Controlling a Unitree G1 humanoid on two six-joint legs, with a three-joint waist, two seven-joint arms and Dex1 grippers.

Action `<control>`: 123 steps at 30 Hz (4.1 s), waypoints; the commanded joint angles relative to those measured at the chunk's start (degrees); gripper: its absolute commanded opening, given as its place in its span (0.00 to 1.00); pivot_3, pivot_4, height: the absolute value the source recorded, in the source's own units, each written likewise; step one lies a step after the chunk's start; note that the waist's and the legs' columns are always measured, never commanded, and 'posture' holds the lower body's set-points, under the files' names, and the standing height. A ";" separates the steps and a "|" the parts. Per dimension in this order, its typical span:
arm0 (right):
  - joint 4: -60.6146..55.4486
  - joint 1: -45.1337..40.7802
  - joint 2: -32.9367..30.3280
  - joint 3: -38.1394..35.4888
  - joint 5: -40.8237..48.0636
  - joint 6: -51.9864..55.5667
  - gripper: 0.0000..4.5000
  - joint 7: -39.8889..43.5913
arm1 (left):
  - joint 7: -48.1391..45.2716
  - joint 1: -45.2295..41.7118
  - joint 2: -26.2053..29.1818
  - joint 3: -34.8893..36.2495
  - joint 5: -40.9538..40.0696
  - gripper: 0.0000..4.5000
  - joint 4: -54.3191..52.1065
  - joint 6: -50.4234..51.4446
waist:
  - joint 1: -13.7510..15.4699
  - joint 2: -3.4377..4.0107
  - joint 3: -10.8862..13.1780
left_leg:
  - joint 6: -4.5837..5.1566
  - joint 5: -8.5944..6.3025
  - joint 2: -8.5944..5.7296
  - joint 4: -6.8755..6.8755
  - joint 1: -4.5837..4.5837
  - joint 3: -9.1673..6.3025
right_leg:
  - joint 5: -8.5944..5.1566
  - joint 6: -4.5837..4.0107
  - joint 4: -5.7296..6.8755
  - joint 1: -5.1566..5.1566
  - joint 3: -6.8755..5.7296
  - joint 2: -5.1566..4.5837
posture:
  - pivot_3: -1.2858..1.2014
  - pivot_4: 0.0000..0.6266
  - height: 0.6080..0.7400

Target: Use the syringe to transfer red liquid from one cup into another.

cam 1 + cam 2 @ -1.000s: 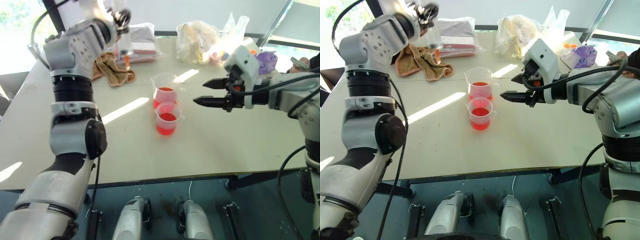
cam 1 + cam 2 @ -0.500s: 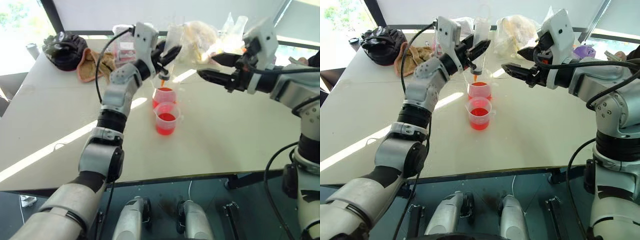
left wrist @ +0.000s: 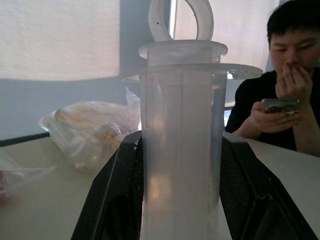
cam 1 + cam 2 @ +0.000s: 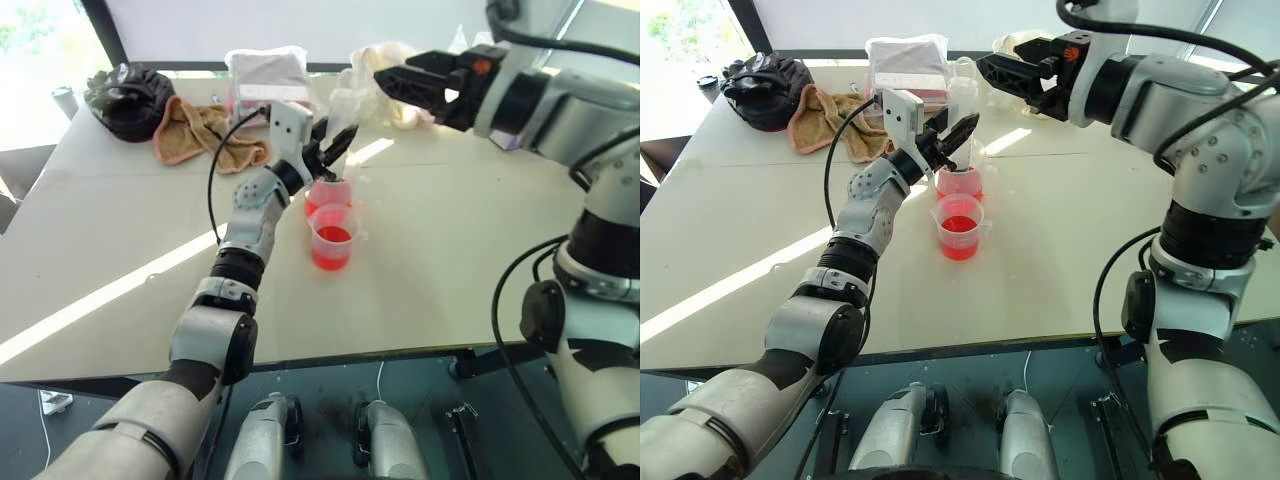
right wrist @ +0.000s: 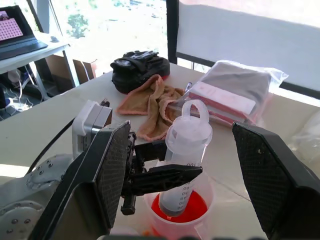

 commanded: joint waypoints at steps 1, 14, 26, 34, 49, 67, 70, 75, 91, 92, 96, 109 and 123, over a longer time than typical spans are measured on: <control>1.49 -3.42 1.86 -1.87 0.15 1.98 0.75 -3.08 | 0.71 -0.20 -0.24 -0.03 0.22 0.32 -1.09 -1.84 | 0.02 0.00 0.00 | 0.00 0.00 0.00 0.00 0.00 0.00 | 0.00 0.00 0.00 0.00 0.00 0.00 | 0.52 0.24 1.00; 5.61 -5.20 10.29 -1.75 -3.00 1.89 0.75 -11.92 | 1.09 1.92 0.35 -1.58 1.78 0.32 -1.34 -0.70 | -0.18 0.01 0.00 | 0.00 -0.01 0.00 -0.02 -0.02 0.01 | 0.00 0.00 0.00 0.00 -0.02 0.03 | 0.52 0.24 1.00; 12.49 -4.82 13.67 2.87 -10.12 -6.33 0.75 -13.40 | 1.29 2.34 -0.04 -1.71 2.12 0.32 -1.54 -0.46 | -0.56 0.02 -0.01 | -0.01 0.00 0.00 -0.06 -0.02 0.03 | -0.01 0.01 0.00 -0.01 -0.02 0.06 | 0.52 0.24 1.00; 15.61 -4.24 13.38 6.73 -15.83 -10.48 0.75 -13.34 | 1.24 2.59 0.02 -1.62 2.02 0.32 -2.56 0.03 | -0.70 0.02 -0.01 | -0.01 0.00 0.00 -0.07 -0.02 0.03 | -0.01 0.01 -0.01 0.00 -0.03 0.06 | 0.52 0.24 1.00; 20.84 -5.08 18.09 6.27 -20.59 -14.18 0.20 -15.23 | 0.79 4.19 -0.17 -2.67 2.03 0.32 -5.23 0.52 | -1.30 0.03 0.00 | -0.03 0.00 0.00 -0.13 -0.01 0.05 | -0.01 0.02 -0.01 -0.02 -0.04 0.07 | 0.52 0.24 1.00; 17.82 -5.76 15.49 10.52 -25.74 -24.19 0.01 -13.23 | 0.67 5.12 -0.19 -3.31 2.03 0.32 -4.95 2.18 | -1.51 0.03 0.00 | -0.17 -0.07 0.00 -0.16 -0.01 0.07 | -0.01 0.01 -0.04 -0.03 -0.04 0.07 | 0.52 0.24 1.00; 18.25 -6.53 14.67 10.40 -26.11 -25.95 0.01 -13.23 | 0.59 5.31 -0.28 -3.50 1.93 0.32 -4.66 2.46 | -1.52 0.03 0.00 | -0.17 -0.07 0.00 -0.16 -0.01 0.08 | -0.01 0.01 -0.04 -0.03 -0.04 0.07 | 0.52 0.24 1.00; 19.20 -7.82 13.36 10.05 -26.54 -28.64 0.01 -13.36 | 0.22 5.89 -0.36 -3.89 1.93 0.32 -4.32 2.83 | -1.49 0.03 0.00 | -0.16 -0.07 0.00 -0.16 -0.01 0.08 | -0.02 0.02 -0.05 -0.03 -0.04 0.07 | 0.52 0.24 1.00; 20.26 -9.30 12.64 9.51 -25.75 -30.62 0.01 -13.20 | 0.27 6.08 -0.52 -3.79 1.77 0.32 -5.07 4.48 | -1.47 0.03 0.00 | -0.16 -0.07 0.00 -0.16 -0.01 0.08 | -0.02 0.02 -0.06 -0.03 -0.04 0.07 | 0.52 0.24 1.00; 20.21 -9.28 12.71 9.48 -25.55 -30.31 0.01 -13.07 | 0.30 6.04 -0.54 -3.76 1.76 0.32 -5.08 4.47 | -1.48 0.03 0.00 | -0.16 -0.07 0.00 -0.16 -0.01 0.08 | -0.02 0.02 -0.06 -0.03 -0.04 0.07 | 0.52 0.24 1.00; 19.54 -8.74 13.92 8.02 -22.44 -25.78 0.01 -12.23 | 0.76 5.33 -0.53 -3.34 1.48 0.32 -5.35 4.32 | -1.40 0.03 0.00 | -0.16 -0.07 0.00 -0.16 -0.01 0.08 | -0.02 0.02 -0.06 -0.03 -0.04 0.07 | 0.52 0.24 1.00; 15.17 -9.21 16.21 0.87 -15.53 -9.42 0.48 -14.41 | 3.13 2.41 0.61 -1.63 1.10 0.32 -5.30 2.53 | -1.37 0.04 0.00 | -0.17 -0.08 0.01 -0.18 -0.02 0.07 | -0.01 0.01 -0.08 -0.05 -0.04 0.05 | 0.52 0.24 1.00; 1.64 -10.29 7.72 -12.89 -2.18 13.13 0.48 -8.02 | 3.28 1.05 1.01 -0.20 -1.48 0.32 -8.72 3.88 | -1.29 0.04 0.00 | -0.17 -0.10 0.01 -0.19 -0.06 0.02 | -0.01 0.01 -0.13 -0.08 -0.04 0.01 | 0.52 0.24 1.00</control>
